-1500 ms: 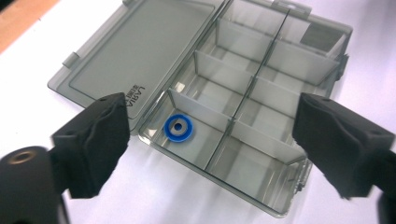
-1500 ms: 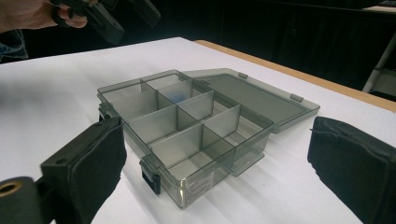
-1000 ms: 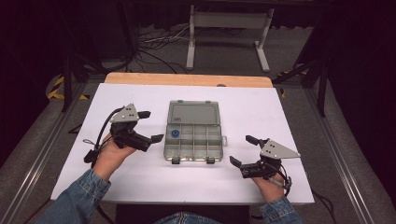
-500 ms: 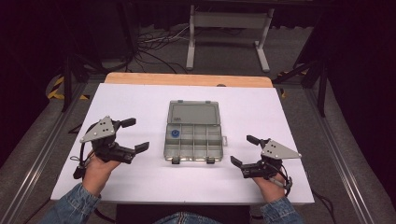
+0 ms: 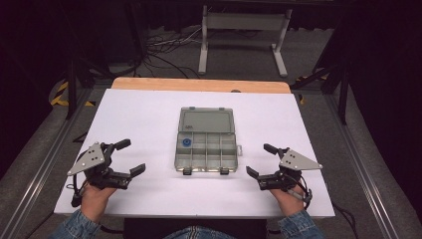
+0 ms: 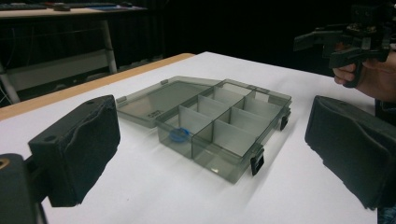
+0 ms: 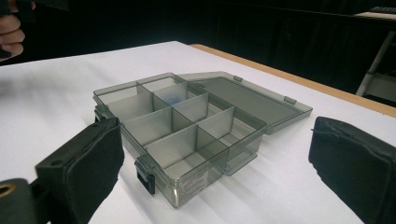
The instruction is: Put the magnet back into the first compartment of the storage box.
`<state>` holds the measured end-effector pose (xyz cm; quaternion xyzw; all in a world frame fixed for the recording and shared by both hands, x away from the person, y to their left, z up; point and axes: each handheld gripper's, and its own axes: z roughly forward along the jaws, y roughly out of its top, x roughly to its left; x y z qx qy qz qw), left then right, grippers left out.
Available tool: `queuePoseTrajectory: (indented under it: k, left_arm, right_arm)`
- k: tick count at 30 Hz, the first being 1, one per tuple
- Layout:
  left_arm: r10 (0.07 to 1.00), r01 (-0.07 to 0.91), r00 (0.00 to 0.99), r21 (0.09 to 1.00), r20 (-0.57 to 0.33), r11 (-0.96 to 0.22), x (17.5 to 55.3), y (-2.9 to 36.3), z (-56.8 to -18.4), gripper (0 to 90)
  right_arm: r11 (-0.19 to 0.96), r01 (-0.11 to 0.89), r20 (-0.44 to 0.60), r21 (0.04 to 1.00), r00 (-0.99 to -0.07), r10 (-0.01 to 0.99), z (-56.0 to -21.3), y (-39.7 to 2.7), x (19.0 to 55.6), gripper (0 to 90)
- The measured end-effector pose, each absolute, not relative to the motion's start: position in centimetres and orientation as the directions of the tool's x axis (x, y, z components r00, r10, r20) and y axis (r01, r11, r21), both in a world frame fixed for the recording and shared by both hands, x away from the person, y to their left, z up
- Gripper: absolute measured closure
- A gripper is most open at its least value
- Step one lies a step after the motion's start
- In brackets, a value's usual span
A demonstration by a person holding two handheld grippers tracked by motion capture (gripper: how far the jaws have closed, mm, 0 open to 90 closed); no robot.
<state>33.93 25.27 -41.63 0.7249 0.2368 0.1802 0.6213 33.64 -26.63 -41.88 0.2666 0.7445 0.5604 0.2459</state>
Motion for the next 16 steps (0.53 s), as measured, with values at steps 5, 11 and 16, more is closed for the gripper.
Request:
queuePoseTrajectory:
  k: [5, 11, 16]
  left_arm:
    - [0.571, 0.136, 0.818, 0.988, -0.070, -0.073, 33.7, 26.3, -43.1, 3.7]
    - [0.566, 0.102, 0.824, 0.988, -0.021, -0.111, 33.4, 26.4, -43.3, 3.5]
    - [0.573, 0.116, 0.819, 0.985, -0.021, -0.131, 33.5, 26.3, -43.5, 2.7]
  right_arm:
    - [0.233, 0.115, -0.073, 0.966, -0.738, 0.671, -41.9, -26.6, 33.6, 3.8]
    - [0.232, 0.111, -0.076, 0.966, -0.737, 0.672, -42.0, -26.6, 33.6, 3.6]
    - [0.225, 0.104, -0.077, 0.969, -0.736, 0.672, -42.0, -26.6, 33.6, 3.5]
